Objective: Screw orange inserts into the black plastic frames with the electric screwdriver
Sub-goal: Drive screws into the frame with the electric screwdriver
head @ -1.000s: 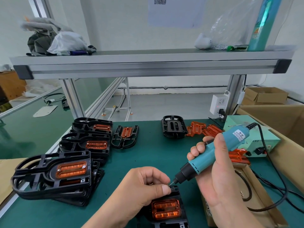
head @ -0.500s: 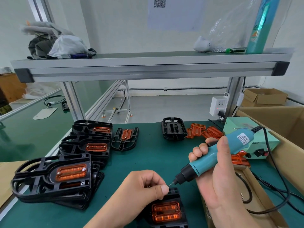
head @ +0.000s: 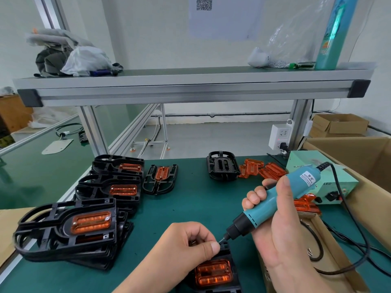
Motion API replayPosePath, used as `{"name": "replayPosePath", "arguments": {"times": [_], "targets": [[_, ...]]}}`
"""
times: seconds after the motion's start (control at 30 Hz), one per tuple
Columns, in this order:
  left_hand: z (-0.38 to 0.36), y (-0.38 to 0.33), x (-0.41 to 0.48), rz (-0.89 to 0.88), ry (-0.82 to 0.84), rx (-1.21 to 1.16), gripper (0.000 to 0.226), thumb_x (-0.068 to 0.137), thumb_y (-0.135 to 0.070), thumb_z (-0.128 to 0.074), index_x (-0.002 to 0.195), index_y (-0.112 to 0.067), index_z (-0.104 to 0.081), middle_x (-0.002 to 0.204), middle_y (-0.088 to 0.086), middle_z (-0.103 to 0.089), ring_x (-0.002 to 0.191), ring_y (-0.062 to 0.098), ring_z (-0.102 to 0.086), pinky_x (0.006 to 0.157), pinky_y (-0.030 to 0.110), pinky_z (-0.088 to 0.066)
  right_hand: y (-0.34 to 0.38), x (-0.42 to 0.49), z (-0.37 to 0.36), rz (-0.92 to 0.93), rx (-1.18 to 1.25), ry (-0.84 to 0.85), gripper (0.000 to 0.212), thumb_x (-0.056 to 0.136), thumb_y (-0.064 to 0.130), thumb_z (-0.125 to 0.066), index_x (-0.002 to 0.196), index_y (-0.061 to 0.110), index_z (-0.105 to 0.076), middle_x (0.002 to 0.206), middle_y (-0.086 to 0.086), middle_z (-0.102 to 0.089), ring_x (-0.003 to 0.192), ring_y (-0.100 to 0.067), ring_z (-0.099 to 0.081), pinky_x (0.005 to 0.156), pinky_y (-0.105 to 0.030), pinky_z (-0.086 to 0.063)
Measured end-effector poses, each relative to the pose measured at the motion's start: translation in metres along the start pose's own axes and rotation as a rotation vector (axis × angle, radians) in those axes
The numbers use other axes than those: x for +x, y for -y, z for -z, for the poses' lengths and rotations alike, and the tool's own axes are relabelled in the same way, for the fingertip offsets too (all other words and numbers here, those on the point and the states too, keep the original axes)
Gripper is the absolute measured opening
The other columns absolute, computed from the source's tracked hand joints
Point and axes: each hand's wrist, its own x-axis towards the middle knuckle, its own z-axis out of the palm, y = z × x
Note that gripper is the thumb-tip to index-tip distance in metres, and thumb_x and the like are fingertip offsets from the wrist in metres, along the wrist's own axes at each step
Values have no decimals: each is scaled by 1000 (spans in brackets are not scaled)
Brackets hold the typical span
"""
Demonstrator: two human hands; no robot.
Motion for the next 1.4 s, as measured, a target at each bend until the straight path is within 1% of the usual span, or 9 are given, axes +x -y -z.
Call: {"name": "replayPosePath", "arguments": {"times": [0.17,0.27,0.4,0.47,0.67,0.77,0.87,1.07,1.4], "targets": [[4,0,-3,-30,38,-10,36,82,-66,-73,96,-33,-79,86,-3,-76,69,3,-59,68,22,-49,1,4,4,-15,31,-10,37,101,54,-67,97,17,-61,78,0,-49,65,-13,-51,61,-26,-53],[8,-2,-3,-34,34,-18,45,86,-70,-62,94,-28,-77,91,9,-74,58,10,-42,58,22,-36,1,5,5,-15,37,-6,37,101,54,-67,97,18,-62,77,1,-48,64,-12,-50,60,-26,-52],[10,-5,-4,-48,-10,49,34,85,-62,-59,91,-33,-76,88,-6,-76,61,4,-57,60,19,-46,3,7,6,-12,34,-3,36,101,53,-67,96,18,-62,76,2,-49,63,-12,-50,59,-25,-51],[10,-3,-5,-56,-42,123,28,89,-58,-60,95,-34,-75,88,-6,-75,73,7,-65,71,23,-52,6,7,6,-12,17,-4,36,99,54,-68,95,18,-61,75,2,-49,62,-11,-50,58,-24,-51],[5,1,-7,-111,-25,372,11,89,-49,-64,91,-43,-72,67,-9,-58,61,1,-52,58,16,-44,9,9,9,-39,-83,-8,27,102,44,-66,95,19,-60,72,2,-48,59,-11,-48,54,-25,-48],[4,0,-7,-150,15,552,21,86,-57,-62,103,-46,-71,79,-21,-60,76,2,-59,63,15,-45,9,9,8,-48,-143,-7,24,101,41,-67,93,19,-61,70,1,-49,57,-12,-47,52,-25,-47],[3,-1,-7,-236,79,717,37,87,-64,-59,118,-47,-67,90,-40,-54,85,-15,-51,66,8,-34,10,9,5,-44,-194,22,25,95,40,-70,91,17,-61,69,0,-47,55,-13,-47,50,-25,-45],[0,1,-9,-319,93,852,48,86,-73,-56,126,-47,-62,91,-17,-58,95,5,-54,76,25,-44,7,4,0,-43,-265,89,25,93,37,-69,93,15,-58,67,-3,-46,53,-15,-46,49,-27,-44],[-4,2,-7,-277,119,907,46,87,-72,-54,123,-45,-65,85,-19,-50,93,4,-54,71,26,-36,4,-4,-2,-38,-321,152,29,93,35,-69,98,11,-54,68,-6,-47,53,-18,-46,50,-28,-44]]}}
